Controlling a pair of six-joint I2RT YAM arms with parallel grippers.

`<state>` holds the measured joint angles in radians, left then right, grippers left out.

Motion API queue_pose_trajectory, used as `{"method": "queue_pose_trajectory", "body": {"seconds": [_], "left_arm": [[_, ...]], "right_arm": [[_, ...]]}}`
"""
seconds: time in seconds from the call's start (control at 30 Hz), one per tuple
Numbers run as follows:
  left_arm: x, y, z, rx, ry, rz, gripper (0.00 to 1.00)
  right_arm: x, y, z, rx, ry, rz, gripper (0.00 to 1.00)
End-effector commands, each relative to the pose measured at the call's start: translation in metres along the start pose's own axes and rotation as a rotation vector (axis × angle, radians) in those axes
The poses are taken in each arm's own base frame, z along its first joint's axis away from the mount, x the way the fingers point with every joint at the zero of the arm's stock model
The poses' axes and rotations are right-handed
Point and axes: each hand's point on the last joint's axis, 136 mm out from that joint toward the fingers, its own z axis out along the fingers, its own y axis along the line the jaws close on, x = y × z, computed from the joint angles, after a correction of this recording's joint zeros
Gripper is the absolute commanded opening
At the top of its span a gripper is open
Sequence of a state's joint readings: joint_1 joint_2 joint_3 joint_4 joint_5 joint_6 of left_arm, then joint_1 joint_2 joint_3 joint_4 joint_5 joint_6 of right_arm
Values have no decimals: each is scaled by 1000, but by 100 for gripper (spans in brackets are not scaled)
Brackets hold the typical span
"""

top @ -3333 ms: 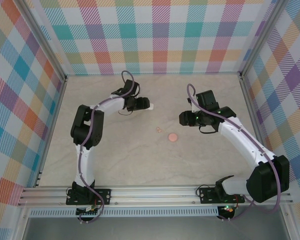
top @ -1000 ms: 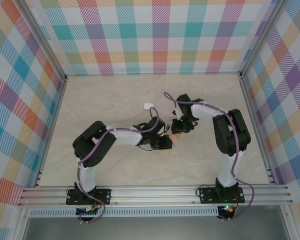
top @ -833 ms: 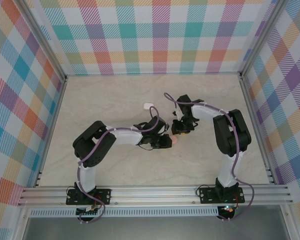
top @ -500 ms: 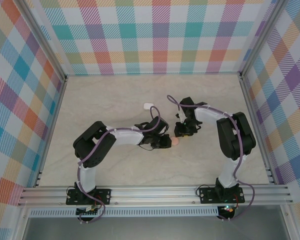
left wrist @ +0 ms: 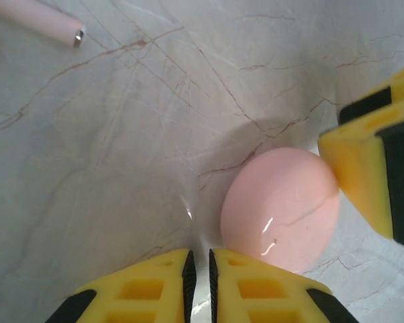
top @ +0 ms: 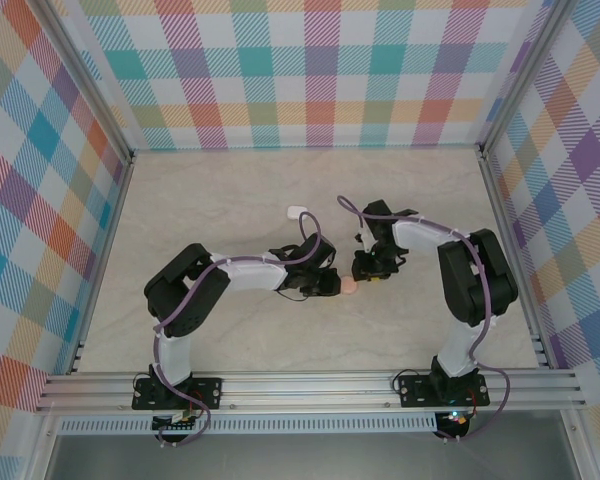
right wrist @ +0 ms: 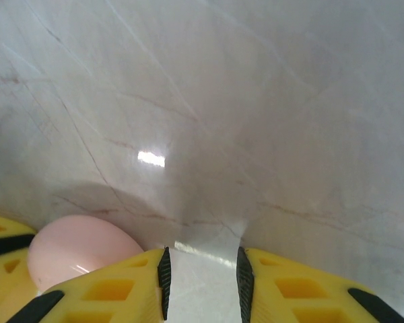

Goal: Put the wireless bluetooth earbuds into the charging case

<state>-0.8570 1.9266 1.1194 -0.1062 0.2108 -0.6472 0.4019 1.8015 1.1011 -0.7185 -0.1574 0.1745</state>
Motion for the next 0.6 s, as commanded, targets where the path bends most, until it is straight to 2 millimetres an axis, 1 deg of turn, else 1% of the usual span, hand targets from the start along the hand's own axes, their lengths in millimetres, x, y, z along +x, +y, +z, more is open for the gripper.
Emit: {"method": "queue_pose_trajectory", "body": {"seconds": [0.0,0.1,0.2,0.3,0.37,0.43,0.47,0.53,0.57], "left_arm": [[0,33,-10,-157,-37,-23,21],[-3,39,-21,-194,-72,-16,25],[-8,38,-35,-199,-111,-3,37],[-11,33,-45,-174,-136,8,47],[-11,28,-45,-97,-127,-10,50],[-14,20,-44,24,-124,-54,53],[-15,18,-43,68,-119,-70,55],[-17,6,-41,177,-105,-79,57],[-17,3,-40,202,-100,-83,57]], "right_arm": [[12,0,-7,20,12,18,35],[10,-3,-15,36,-18,37,35],[7,-8,-25,43,-65,70,36],[4,-5,-37,-20,-125,98,38],[3,4,-43,-111,-165,113,42],[6,11,-47,-187,-189,132,45],[7,13,-48,-211,-195,141,46],[11,21,-45,-276,-194,150,47],[12,24,-43,-300,-191,157,47]]}}
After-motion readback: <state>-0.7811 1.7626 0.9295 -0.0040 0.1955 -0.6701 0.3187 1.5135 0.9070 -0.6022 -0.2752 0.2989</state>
